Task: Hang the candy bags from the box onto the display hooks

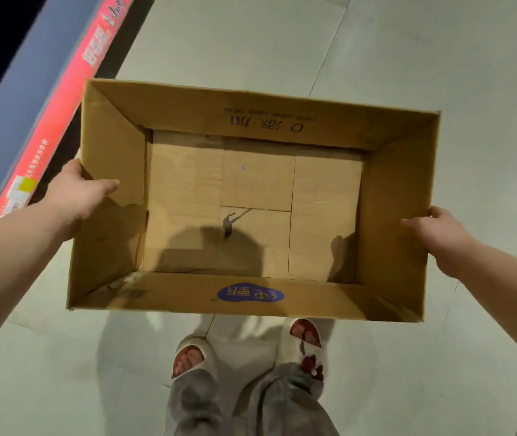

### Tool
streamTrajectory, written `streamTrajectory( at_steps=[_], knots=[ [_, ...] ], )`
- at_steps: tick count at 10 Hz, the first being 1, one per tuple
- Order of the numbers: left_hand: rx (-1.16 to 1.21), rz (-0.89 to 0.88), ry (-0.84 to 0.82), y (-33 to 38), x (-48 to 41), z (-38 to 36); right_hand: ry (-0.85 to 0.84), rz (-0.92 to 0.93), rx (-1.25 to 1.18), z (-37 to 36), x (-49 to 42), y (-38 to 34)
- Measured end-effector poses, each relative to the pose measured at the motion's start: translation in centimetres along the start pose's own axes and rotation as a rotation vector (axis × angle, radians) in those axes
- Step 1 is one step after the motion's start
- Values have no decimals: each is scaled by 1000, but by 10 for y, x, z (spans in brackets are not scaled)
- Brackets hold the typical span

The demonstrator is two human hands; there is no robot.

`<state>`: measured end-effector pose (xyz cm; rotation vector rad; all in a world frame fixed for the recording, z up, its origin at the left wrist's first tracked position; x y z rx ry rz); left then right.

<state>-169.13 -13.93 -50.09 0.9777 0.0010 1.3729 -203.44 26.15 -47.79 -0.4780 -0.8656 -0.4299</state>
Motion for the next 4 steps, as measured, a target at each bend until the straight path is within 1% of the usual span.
streamTrajectory(
  at_steps=[1, 2, 3, 4],
  knots=[
    [-20, -8, -13, -11, -11, -15, -40, -20, -2, -15, -19, 8],
    [-31, -4, -81, -12, -6, -27, -76, -25, 42, -24, -23, 15],
    [-100, 1, -97, -6, 2, -32, -104, 24, 66, -27, -15, 10],
    [-192, -64, -91, 20, 29, -29, -36, 61, 153, -23, 14, 9]
  ],
)
Point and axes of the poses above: each hand's wrist, its own x-axis away from the middle knuckle, its own z-axis out of the back of the hand, y = z × x, the point moved 3 cm from there along -x, towards the middle knuckle, and after that the axes turned 11 degrees about -z, right-handed, at the moved point
